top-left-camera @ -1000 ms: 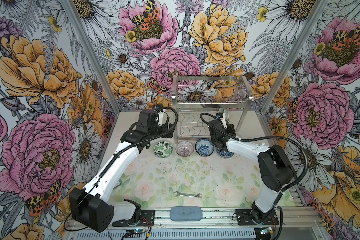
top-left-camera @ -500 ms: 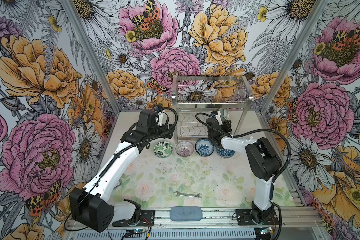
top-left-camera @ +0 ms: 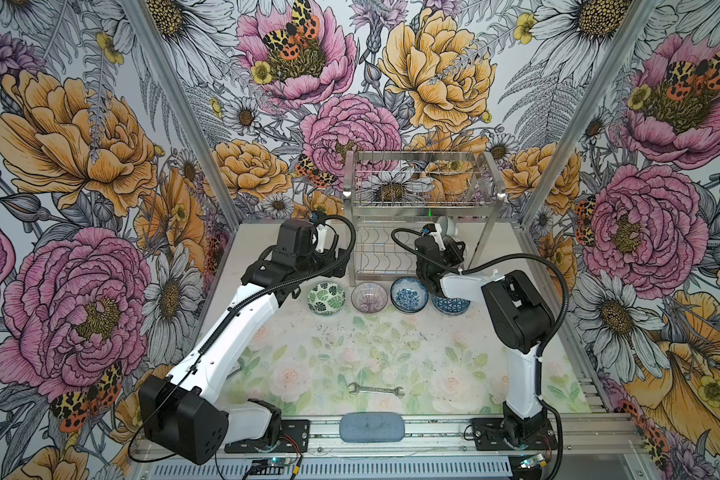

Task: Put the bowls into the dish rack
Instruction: 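Carry the maroon bowl into the rack with the right gripper while the left retracts, then lower the maroon bowl upright beside the teal bowl and open the right gripper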

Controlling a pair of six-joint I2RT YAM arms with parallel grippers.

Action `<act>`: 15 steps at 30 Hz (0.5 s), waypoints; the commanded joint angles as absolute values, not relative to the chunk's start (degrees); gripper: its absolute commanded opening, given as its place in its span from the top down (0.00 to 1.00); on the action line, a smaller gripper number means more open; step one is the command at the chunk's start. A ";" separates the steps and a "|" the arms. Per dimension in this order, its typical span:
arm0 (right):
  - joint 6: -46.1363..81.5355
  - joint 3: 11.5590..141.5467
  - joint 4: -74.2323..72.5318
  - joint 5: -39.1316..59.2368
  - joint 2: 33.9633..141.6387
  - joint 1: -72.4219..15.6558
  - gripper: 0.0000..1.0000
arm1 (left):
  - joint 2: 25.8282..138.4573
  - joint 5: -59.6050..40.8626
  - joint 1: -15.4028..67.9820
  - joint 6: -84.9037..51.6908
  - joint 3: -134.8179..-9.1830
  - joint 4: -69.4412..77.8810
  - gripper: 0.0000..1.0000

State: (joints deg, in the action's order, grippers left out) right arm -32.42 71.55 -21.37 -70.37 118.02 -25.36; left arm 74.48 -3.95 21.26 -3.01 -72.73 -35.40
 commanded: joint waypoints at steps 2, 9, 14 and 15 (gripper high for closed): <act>-34.41 74.10 -25.50 -72.28 119.07 -25.01 1.00 | 73.05 -4.14 21.51 -2.20 -72.17 -35.07 0.01; -36.31 75.70 -25.32 -72.51 121.02 -25.29 1.00 | 72.68 -4.59 21.52 -2.55 -71.45 -34.82 0.02; -36.39 75.10 -25.40 -72.70 120.86 -25.64 1.00 | 73.73 -5.82 21.03 -2.71 -71.72 -34.58 0.01; -36.30 75.06 -25.40 -72.62 120.84 -25.82 1.00 | 73.89 -6.07 20.85 -2.80 -71.76 -34.55 0.01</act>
State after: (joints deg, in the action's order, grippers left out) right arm -36.12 73.91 -23.00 -71.35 120.57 -25.30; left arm 74.13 -4.23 21.23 -2.98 -72.29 -35.35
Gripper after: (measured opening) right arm 0.074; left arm 0.986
